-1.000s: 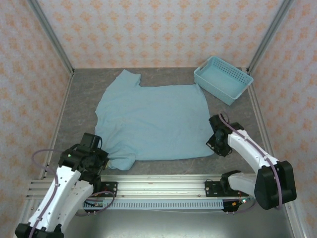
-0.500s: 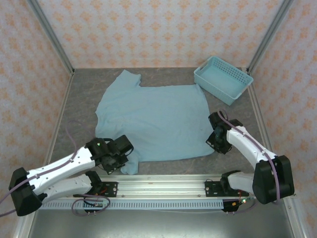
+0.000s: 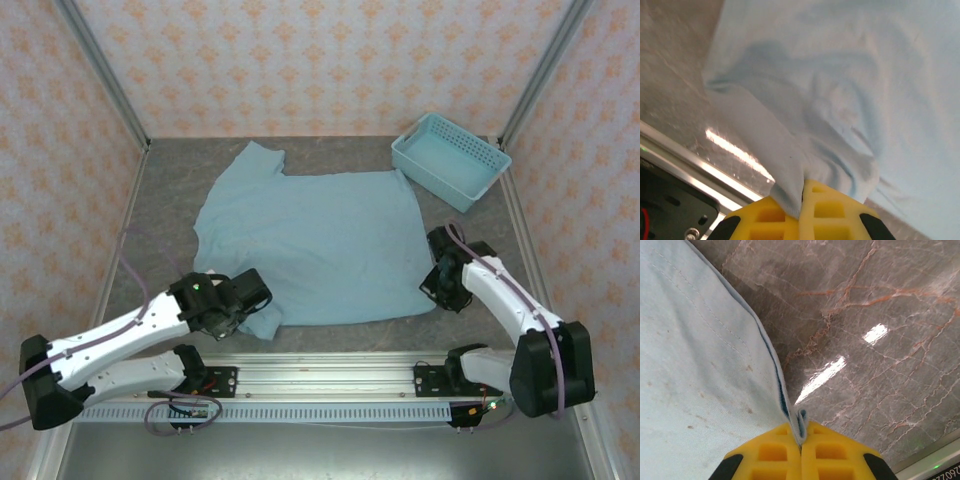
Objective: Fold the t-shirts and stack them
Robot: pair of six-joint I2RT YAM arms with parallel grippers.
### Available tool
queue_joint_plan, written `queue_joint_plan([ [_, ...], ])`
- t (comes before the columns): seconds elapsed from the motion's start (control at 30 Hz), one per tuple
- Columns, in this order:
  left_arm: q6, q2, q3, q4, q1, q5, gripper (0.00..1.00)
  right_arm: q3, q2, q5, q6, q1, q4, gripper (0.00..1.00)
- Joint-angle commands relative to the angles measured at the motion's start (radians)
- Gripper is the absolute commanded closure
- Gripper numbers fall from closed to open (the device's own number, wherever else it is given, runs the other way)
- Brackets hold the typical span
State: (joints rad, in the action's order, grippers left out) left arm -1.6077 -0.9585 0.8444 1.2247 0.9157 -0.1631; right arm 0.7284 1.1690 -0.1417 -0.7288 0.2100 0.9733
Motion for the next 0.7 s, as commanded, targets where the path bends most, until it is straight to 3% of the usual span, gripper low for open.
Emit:
queue_joint_plan([
  [0.0,-0.020,-0.004,0.064,0.151,-0.021,-0.213,1.00,0.015,-0.024,-0.015,-0.011,-0.021,0.047,1.00],
  [0.2,0.202,-0.059,0.146,0.069,-0.194,-0.257,1.00,0.088,0.009,-0.045,-0.015,-0.040,0.048,1.00],
  [0.43,0.519,-0.197,0.237,-0.098,-0.406,-0.190,1.00,0.183,0.105,-0.102,-0.052,-0.057,0.018,1.00],
  [0.67,0.774,-0.362,0.359,-0.195,-0.545,-0.133,1.00,0.306,0.248,-0.078,-0.082,-0.058,-0.029,1.00],
])
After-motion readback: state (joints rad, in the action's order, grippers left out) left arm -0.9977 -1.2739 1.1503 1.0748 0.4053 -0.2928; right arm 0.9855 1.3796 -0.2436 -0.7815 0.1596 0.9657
